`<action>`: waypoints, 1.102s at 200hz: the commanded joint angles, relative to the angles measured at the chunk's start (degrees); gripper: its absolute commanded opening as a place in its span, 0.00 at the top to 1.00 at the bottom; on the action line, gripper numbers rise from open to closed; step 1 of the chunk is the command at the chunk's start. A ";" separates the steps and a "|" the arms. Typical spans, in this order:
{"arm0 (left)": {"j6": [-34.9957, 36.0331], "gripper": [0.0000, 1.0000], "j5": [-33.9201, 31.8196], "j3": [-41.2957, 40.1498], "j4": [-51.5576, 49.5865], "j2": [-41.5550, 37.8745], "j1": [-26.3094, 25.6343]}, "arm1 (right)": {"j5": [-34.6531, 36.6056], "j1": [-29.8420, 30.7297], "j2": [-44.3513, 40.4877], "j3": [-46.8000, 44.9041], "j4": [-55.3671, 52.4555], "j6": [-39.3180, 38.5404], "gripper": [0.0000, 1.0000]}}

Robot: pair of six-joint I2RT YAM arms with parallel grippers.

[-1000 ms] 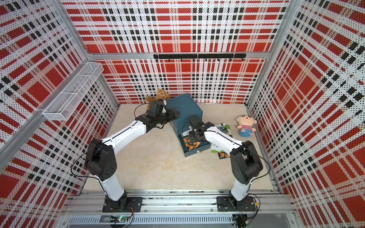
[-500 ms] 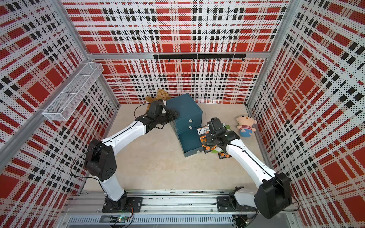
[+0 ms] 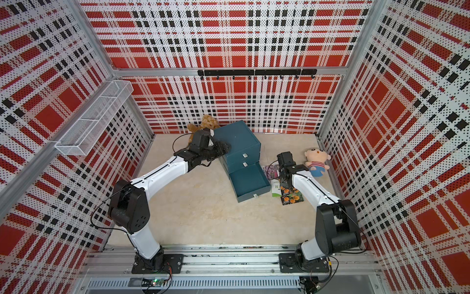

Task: Take the seed bags out of the drawer
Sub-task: Place the seed packet at the center of the board.

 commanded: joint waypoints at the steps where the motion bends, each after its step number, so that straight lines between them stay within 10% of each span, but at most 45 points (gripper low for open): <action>1: 0.97 0.24 0.31 -2.08 -9.86 2.13 -0.27 | -2.97 -1.00 2.54 0.20 2.41 -1.46 1.00; 38: 0.81 0.24 0.47 -1.62 -9.90 2.18 -0.64 | -4.94 -1.66 6.31 -0.49 3.10 -0.50 1.00; 132: 0.89 0.24 0.48 -2.00 -9.91 2.06 -0.73 | -8.62 -5.22 -2.49 -3.49 3.03 6.23 0.33; 179: 0.89 0.24 0.43 -1.73 -9.91 2.42 -0.97 | -14.87 -5.22 -12.96 -7.35 3.73 10.02 0.29; 220: 0.89 0.24 0.39 -1.73 -9.86 2.21 -1.10 | -35.17 -5.22 -21.53 -17.74 13.82 23.46 0.38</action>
